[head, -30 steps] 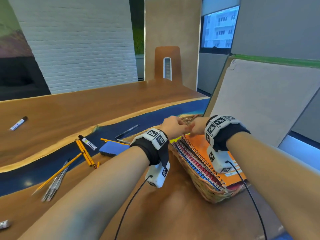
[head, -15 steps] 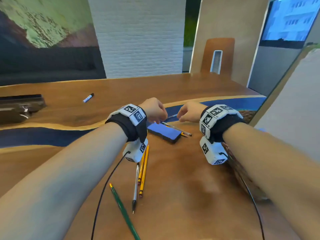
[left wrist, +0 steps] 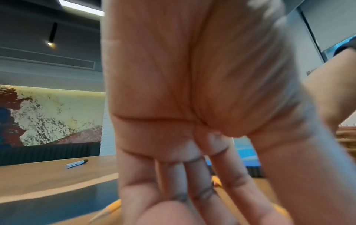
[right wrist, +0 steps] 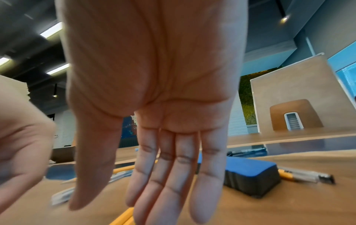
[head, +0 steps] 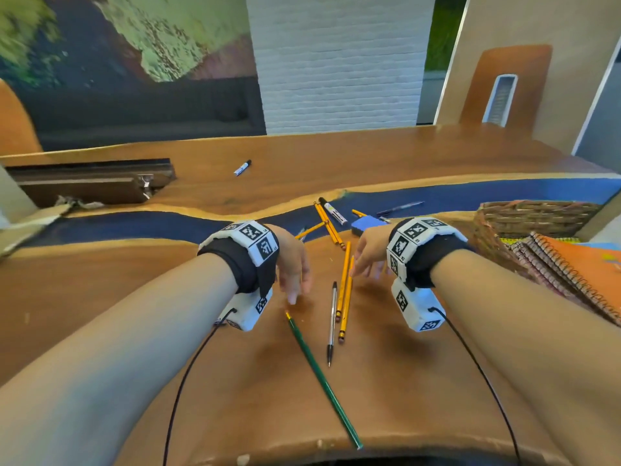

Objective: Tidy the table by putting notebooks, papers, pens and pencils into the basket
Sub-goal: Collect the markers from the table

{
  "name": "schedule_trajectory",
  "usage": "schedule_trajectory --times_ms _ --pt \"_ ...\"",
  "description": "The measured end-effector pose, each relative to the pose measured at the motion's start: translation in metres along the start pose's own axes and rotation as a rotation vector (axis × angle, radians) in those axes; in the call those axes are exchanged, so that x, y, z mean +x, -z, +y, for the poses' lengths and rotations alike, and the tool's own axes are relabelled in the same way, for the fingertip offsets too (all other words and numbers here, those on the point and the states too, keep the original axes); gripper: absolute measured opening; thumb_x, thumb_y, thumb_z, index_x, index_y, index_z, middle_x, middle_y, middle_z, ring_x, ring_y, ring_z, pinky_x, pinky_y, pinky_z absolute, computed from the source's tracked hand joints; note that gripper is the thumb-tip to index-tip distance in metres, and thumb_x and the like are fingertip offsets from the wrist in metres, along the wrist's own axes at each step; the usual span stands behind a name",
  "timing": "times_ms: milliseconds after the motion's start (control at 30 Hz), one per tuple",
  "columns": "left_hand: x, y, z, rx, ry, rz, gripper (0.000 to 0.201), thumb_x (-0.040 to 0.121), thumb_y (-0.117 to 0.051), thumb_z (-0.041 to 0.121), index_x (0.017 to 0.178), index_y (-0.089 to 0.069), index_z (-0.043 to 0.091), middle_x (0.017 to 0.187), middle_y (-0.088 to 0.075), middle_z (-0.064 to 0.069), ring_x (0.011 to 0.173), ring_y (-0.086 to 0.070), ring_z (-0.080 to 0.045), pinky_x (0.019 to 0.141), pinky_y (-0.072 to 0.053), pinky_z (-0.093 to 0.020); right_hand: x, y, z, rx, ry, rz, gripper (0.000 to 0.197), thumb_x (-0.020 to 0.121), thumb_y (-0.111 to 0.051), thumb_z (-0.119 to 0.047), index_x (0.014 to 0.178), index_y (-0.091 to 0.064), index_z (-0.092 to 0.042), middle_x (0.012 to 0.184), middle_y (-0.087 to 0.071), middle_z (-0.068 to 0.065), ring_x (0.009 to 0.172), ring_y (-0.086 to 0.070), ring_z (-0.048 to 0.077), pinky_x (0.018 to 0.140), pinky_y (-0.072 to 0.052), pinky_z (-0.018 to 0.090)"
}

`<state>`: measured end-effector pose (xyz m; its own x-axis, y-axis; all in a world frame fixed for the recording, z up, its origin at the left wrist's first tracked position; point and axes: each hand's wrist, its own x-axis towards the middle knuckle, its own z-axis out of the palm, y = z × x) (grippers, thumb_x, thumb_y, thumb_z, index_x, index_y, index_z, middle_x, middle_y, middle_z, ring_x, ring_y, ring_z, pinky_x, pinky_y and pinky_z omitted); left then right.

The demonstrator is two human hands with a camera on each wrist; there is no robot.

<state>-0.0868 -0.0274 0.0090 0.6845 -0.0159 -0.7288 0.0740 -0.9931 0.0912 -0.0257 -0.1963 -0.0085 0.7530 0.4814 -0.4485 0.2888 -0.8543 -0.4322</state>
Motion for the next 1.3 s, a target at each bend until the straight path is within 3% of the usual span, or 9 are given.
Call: schedule_trajectory --times_ms 167,267,367,500,600,767,867,1033,1300 --pt "-0.004 -0.024 -0.009 0.041 -0.057 -0.121 0.030 0.077 -0.075 0.009 0.099 -0.063 0.025 0.078 -0.058 0.011 0.086 -0.053 -0.013 0.067 -0.044 -0.020 0.005 -0.019 -0.012 0.052 -0.068 -0.047 0.033 0.079 -0.072 -0.035 0.087 -0.062 -0.005 0.076 -0.065 0.007 0.056 -0.062 0.018 0.040 -0.047 0.021" --pt "-0.003 -0.037 -0.014 0.049 -0.107 -0.065 0.031 0.073 -0.079 0.011 0.097 -0.064 0.024 0.067 -0.055 0.010 0.071 -0.050 -0.010 0.058 -0.040 -0.020 0.011 -0.026 -0.019 -0.012 -0.043 -0.033 0.044 0.077 -0.071 -0.047 0.090 -0.061 -0.007 0.087 -0.067 0.007 0.077 -0.067 0.024 0.067 -0.056 0.036" --pt "-0.002 -0.046 -0.020 0.060 -0.143 0.062 0.024 0.071 -0.081 0.018 0.089 -0.067 0.023 0.063 -0.055 0.009 0.068 -0.048 -0.012 0.069 -0.039 -0.026 0.016 -0.033 -0.020 -0.087 -0.051 0.013 0.060 0.071 -0.073 -0.054 0.104 -0.060 -0.006 0.104 -0.067 0.013 0.098 -0.066 0.030 0.088 -0.053 0.044" --pt "-0.008 -0.048 -0.033 -0.041 -0.200 0.297 0.029 0.073 -0.080 0.026 0.098 -0.064 0.024 0.073 -0.058 0.009 0.073 -0.055 -0.015 0.067 -0.042 -0.025 0.026 -0.038 -0.021 -0.147 -0.035 0.050 0.045 0.068 -0.076 -0.051 0.073 -0.064 -0.009 0.098 -0.071 0.012 0.089 -0.069 0.029 0.085 -0.055 0.042" --pt "-0.032 -0.040 -0.051 -0.031 -0.124 0.329 0.044 0.064 -0.085 0.035 0.099 -0.060 0.025 0.087 -0.063 0.000 0.072 -0.055 -0.015 0.064 -0.042 -0.026 0.028 -0.038 -0.024 -0.151 -0.043 0.070 0.039 0.069 -0.077 -0.047 0.071 -0.061 -0.012 0.098 -0.069 0.010 0.091 -0.068 0.030 0.088 -0.054 0.044" --pt "-0.076 -0.062 -0.073 0.256 0.167 -0.176 0.051 0.061 -0.087 0.036 0.101 -0.059 0.022 0.098 -0.069 -0.004 0.072 -0.055 -0.012 0.058 -0.042 -0.021 0.029 -0.037 -0.025 -0.163 -0.071 0.067 0.043 0.066 -0.079 -0.047 0.066 -0.047 -0.018 0.100 -0.067 0.007 0.093 -0.067 0.028 0.089 -0.052 0.044" --pt "-0.078 -0.090 -0.067 0.337 0.186 -0.255 0.055 0.062 -0.087 0.034 0.106 -0.057 0.019 0.090 -0.067 -0.001 0.071 -0.055 -0.014 0.061 -0.043 -0.024 0.029 -0.037 -0.027 -0.184 -0.091 0.068 0.042 0.063 -0.080 -0.049 0.066 -0.052 -0.018 0.098 -0.069 0.007 0.090 -0.068 0.027 0.088 -0.053 0.043" --pt "-0.067 -0.098 -0.062 0.316 0.146 -0.134 0.049 0.064 -0.087 0.024 0.102 -0.063 0.003 0.078 -0.069 -0.009 0.065 -0.063 -0.017 0.068 -0.054 -0.030 0.032 -0.037 -0.026 -0.219 -0.099 0.066 0.044 0.056 -0.080 -0.055 0.071 -0.063 -0.016 0.093 -0.071 0.005 0.084 -0.070 0.026 0.085 -0.054 0.043" --pt "-0.050 -0.080 -0.065 0.215 0.080 0.071 0.026 0.069 -0.082 0.016 0.079 -0.059 0.020 0.075 -0.068 -0.003 0.058 -0.061 -0.013 0.057 -0.050 -0.024 0.026 -0.040 -0.028 -0.233 -0.113 0.072 0.049 0.067 -0.079 -0.043 0.098 -0.062 -0.009 0.102 -0.068 0.010 0.096 -0.067 0.030 0.089 -0.052 0.045"
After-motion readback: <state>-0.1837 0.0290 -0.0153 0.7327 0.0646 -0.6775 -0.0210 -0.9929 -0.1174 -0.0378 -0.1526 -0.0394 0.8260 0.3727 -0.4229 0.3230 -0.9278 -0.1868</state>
